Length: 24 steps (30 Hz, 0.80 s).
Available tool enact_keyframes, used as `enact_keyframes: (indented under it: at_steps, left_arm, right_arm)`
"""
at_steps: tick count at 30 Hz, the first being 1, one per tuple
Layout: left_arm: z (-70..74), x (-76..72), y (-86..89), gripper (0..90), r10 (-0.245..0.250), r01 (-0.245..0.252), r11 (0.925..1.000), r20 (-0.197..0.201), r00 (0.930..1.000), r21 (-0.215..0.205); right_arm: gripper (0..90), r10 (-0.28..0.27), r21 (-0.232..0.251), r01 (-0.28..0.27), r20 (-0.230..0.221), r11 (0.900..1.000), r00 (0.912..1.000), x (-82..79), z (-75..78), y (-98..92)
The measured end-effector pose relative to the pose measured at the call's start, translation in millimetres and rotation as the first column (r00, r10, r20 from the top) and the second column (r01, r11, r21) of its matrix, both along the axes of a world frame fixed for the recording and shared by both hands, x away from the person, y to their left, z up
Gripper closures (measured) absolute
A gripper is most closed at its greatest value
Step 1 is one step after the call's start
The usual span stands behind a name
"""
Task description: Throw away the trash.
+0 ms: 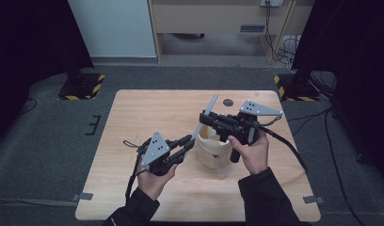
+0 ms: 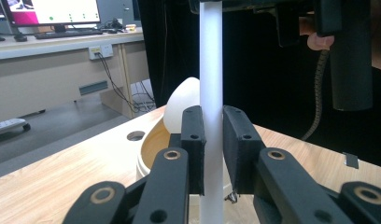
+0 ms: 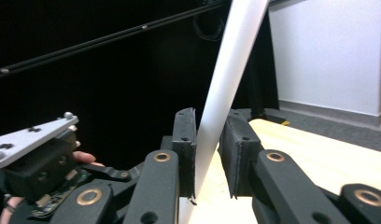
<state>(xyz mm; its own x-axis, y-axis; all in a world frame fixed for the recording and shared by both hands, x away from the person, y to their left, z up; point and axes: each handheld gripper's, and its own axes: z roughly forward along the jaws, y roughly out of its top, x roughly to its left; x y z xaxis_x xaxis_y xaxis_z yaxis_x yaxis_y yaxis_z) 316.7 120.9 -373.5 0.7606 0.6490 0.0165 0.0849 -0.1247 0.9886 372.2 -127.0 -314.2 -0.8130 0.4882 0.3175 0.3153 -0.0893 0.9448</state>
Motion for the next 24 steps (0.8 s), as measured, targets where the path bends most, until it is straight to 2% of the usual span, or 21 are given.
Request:
enact_keyframes:
  at_steps: [5,7,10,13,15,17,20,22,24]
  left_arm:
    - [-3.6,-0.4,7.3,78.7,0.010,-0.010,0.9999,-0.023,0.9997,0.002]
    - [-5.0,-1.0,12.7,78.6,0.018,-0.018,0.9998,-0.032,0.9993,0.001]
    - [-9.1,-2.4,23.7,76.8,0.036,-0.035,0.9993,-0.051,0.9981,0.011]
    - [-18.5,-3.7,38.8,75.6,0.065,-0.061,0.9974,-0.084,0.9944,0.038]
    - [-28.9,-3.6,50.6,73.1,0.087,-0.080,0.9949,-0.125,0.9883,0.061]
    - [-43.3,-3.7,62.6,71.6,0.103,-0.090,0.9928,-0.183,0.9778,0.078]
    - [-66.2,-4.7,78.0,69.9,0.147,-0.113,0.9834,-0.254,0.9560,0.142]
    - [-78.3,-3.5,85.2,67.2,0.173,-0.116,0.9731,-0.299,0.9385,0.199]
    - [-88.1,-0.5,90.6,62.6,0.209,-0.127,0.9594,-0.332,0.9199,0.252]
  right_arm:
    - [79.5,0.018,-0.014,-0.018,-0.013,1.000,0.9998,0.0,-2.4,2.1]
    - [80.4,0.003,-0.018,-0.003,0.004,1.000,1.0000,-0.6,-3.0,2.7]
    - [80.3,0.006,-0.014,-0.006,0.004,1.000,1.0000,-0.1,-3.0,2.5]
    - [80.3,-0.003,-0.019,0.003,0.011,1.000,0.9999,0.8,-2.9,2.1]
    - [80.2,-0.010,-0.016,0.010,0.013,1.000,0.9999,1.3,-2.6,2.1]
    - [80.2,-0.017,-0.015,0.018,0.016,1.000,0.9997,2.1,-2.4,2.1]
    - [80.2,-0.032,-0.012,0.032,0.027,0.999,0.9991,3.8,-1.7,1.6]
    - [80.2,-0.039,-0.007,0.039,0.031,0.999,0.9988,5.0,-1.1,1.3]
    - [80.2,-0.048,0.000,0.048,0.035,0.999,0.9982,5.9,-0.5,1.2]
